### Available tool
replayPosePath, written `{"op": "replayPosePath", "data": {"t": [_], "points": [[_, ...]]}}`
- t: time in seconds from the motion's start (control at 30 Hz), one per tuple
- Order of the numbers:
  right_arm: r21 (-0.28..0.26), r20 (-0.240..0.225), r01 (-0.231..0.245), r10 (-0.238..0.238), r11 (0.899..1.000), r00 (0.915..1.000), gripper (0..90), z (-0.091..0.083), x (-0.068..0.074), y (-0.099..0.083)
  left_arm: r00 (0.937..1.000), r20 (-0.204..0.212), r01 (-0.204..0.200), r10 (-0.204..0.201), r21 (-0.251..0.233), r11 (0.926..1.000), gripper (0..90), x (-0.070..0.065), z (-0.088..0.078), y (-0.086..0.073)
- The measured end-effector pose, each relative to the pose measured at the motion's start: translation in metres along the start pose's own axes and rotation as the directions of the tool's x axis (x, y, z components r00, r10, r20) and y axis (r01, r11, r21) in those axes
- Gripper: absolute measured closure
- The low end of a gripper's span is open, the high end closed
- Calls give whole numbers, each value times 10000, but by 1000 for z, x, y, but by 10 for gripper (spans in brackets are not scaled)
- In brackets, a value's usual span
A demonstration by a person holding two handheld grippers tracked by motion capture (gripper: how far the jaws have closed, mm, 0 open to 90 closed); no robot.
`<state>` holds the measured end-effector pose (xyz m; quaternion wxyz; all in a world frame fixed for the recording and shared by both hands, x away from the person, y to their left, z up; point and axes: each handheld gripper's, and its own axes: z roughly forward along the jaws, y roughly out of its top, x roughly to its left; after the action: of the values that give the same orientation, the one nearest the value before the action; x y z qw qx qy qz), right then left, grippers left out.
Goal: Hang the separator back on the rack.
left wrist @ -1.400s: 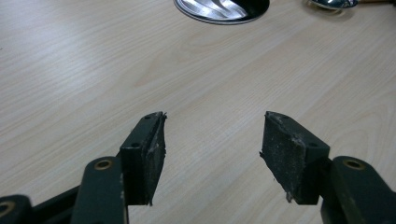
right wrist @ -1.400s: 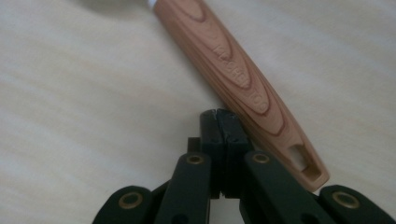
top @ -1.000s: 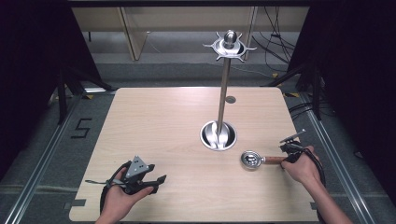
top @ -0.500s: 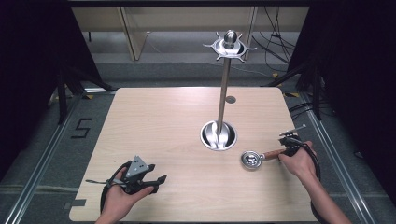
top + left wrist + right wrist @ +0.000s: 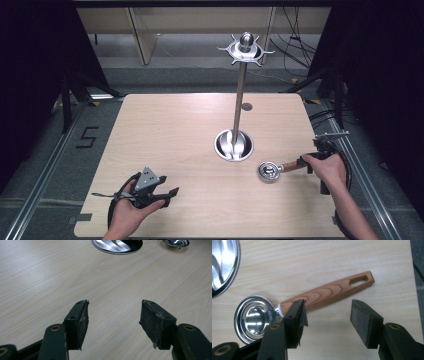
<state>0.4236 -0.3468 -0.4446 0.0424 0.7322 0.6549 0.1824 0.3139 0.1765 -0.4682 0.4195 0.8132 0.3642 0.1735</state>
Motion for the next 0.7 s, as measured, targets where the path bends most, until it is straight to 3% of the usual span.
{"op": "replayPosePath", "data": {"t": [0.03,0.07,0.1,0.13,0.23,0.3,0.33,0.37,0.4,0.47,0.5,0.57,0.6,0.63,0.67,0.7], "points": [[476,-136,-1356,1364,9896,9906,444,-1,9,1,10000,10,-8,8,8,10000,389,0,0,0],[476,-136,-1356,1364,9896,9906,444,-1,9,1,10000,10,-8,8,8,10000,389,0,0,0],[268,-61,-959,961,9950,9953,428,3,4,5,9997,29,243,-243,24,9997,388,-1,0,0],[407,-85,-1236,1240,9915,9922,425,4,6,7,10000,1,-8,8,-72,10000,388,0,2,0],[822,51,-1803,1805,9802,9836,414,10,12,11,10000,-23,-53,52,-181,9998,388,-1,1,1],[683,265,-1598,1583,9848,9870,414,14,13,10,9999,57,-90,90,-42,10000,388,0,-1,1],[801,292,-970,949,9921,9951,414,16,8,11,10000,12,-88,89,-87,9999,388,0,0,1],[801,292,-970,949,9921,9951,414,16,8,11,10000,12,-88,89,-87,9999,388,0,0,1],[980,370,-1479,1449,9841,9888,414,17,12,12,10000,-7,-93,93,-93,9999,388,0,0,1],[1019,386,-1565,1533,9824,9874,402,20,13,13,9993,-66,-367,368,69,9993,388,1,0,1],[1039,374,-1868,1838,9769,9822,386,21,15,15,9995,-40,-309,309,30,9995,388,1,0,1],[722,381,-1911,1887,9789,9813,383,24,17,15,10000,-97,11,-11,-14,10000,388,-2,1,0],[837,497,-1701,1663,9819,9848,381,23,16,17,10000,-52,-53,54,63,10000,388,-2,1,0],[1143,548,-1975,1923,9736,9798,381,24,19,19,9997,72,232,-232,-54,9997,388,-3,0,0],[1143,548,-1975,1923,9736,9798,381,24,19,19,9997,72,232,-232,-54,9997,388,-3,0,0],[1054,591,-1445,1389,9839,9885,381,26,16,21,9998,-21,208,-208,15,9998,388,-3,0,0]]}}
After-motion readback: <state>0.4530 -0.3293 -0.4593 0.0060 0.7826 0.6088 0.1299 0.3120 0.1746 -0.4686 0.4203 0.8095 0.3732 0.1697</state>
